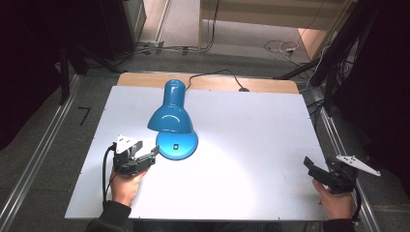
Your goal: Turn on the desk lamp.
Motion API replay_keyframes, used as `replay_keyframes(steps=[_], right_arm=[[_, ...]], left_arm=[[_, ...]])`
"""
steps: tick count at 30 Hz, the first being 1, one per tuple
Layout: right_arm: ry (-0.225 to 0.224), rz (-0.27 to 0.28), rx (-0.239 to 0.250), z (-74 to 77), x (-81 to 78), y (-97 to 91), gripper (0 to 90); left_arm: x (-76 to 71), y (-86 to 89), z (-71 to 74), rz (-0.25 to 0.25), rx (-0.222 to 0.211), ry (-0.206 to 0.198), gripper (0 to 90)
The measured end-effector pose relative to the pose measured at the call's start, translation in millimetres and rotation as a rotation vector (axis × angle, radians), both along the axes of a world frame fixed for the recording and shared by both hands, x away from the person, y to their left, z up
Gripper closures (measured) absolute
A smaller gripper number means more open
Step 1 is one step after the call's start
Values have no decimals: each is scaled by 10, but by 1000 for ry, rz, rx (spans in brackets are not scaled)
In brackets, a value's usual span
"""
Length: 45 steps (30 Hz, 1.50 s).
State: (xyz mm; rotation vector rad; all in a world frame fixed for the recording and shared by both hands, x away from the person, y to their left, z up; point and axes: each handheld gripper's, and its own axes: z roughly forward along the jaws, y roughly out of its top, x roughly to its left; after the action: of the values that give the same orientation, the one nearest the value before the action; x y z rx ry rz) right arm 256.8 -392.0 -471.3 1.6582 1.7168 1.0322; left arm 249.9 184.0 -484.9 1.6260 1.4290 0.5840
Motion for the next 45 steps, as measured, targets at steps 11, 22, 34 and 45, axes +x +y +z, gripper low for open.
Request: replay_keyframes(steps=[11, 22, 34, 45], right_arm=[[-1, -6, 5, 2, -2, -18, 139], [3, -5, 7, -5, 4, -21, 139], [0, -6, 7, -2, 0, -24, 139], [9, -3, 5, -14, 12, -23, 139]], left_arm=[[-48, 73, -16, 19, 4, 10, 331], [-108, 186, 3, 49, -4, 0, 316], [-189, 308, 14, 77, -8, 6, 303], [-249, 397, 6, 93, -21, 9, 302]])
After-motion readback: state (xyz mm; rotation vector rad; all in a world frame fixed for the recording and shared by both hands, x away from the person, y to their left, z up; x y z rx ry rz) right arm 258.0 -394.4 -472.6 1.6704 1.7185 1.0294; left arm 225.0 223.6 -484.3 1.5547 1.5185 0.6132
